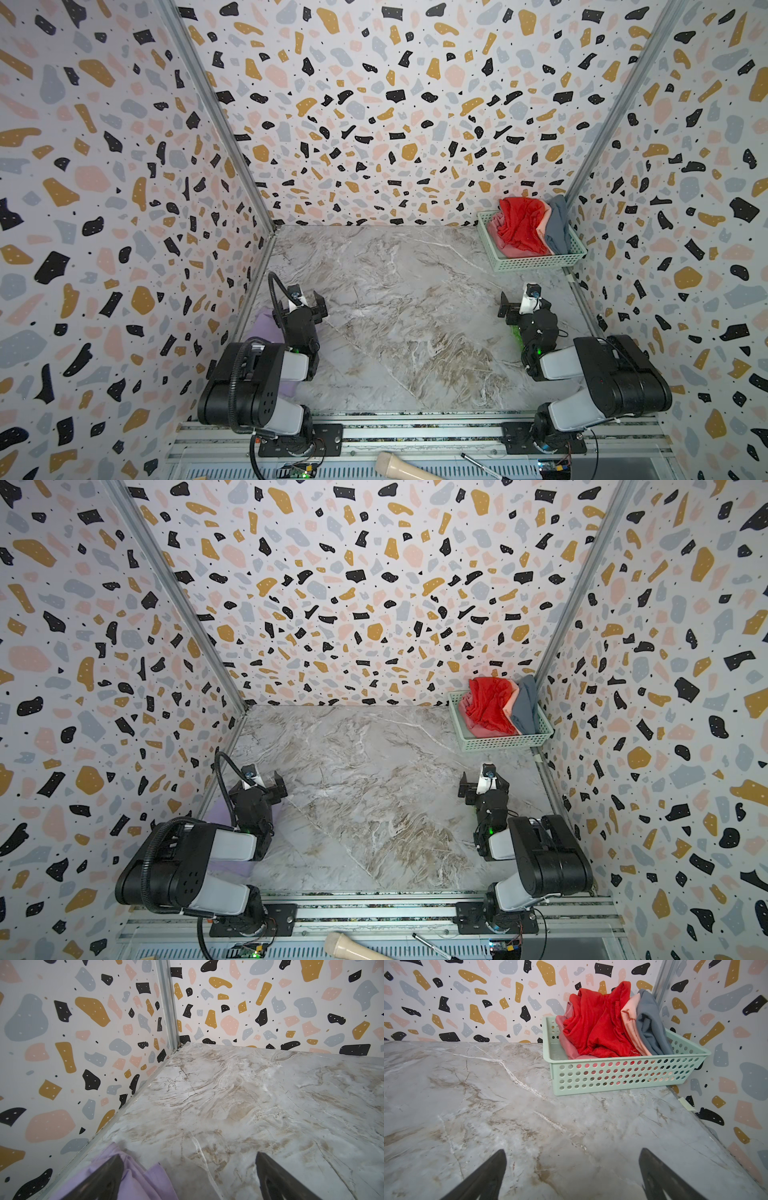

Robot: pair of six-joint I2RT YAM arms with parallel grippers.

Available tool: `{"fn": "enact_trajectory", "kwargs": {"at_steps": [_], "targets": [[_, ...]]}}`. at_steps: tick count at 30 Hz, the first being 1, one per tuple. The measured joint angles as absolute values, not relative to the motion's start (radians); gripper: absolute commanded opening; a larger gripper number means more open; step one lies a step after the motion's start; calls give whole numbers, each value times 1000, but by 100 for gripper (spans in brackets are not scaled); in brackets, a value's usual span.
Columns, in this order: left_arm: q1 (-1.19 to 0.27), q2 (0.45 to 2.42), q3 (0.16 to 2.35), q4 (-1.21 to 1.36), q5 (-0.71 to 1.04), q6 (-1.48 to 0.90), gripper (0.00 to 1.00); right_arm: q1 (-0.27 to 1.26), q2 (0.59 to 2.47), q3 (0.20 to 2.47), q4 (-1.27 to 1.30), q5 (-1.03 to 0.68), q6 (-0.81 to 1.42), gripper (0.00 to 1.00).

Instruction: Fold and stack the t-shirts

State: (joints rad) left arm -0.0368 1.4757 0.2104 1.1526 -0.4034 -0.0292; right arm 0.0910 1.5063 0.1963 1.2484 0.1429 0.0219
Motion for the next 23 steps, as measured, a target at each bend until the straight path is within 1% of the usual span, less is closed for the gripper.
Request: {"fn": "enact_trajectory", "kwargs": {"at_steps": [23], "targets": [[-37,1475,210,1153,-406,-30,100,92,1506,197,1246,138,12,99]]}}
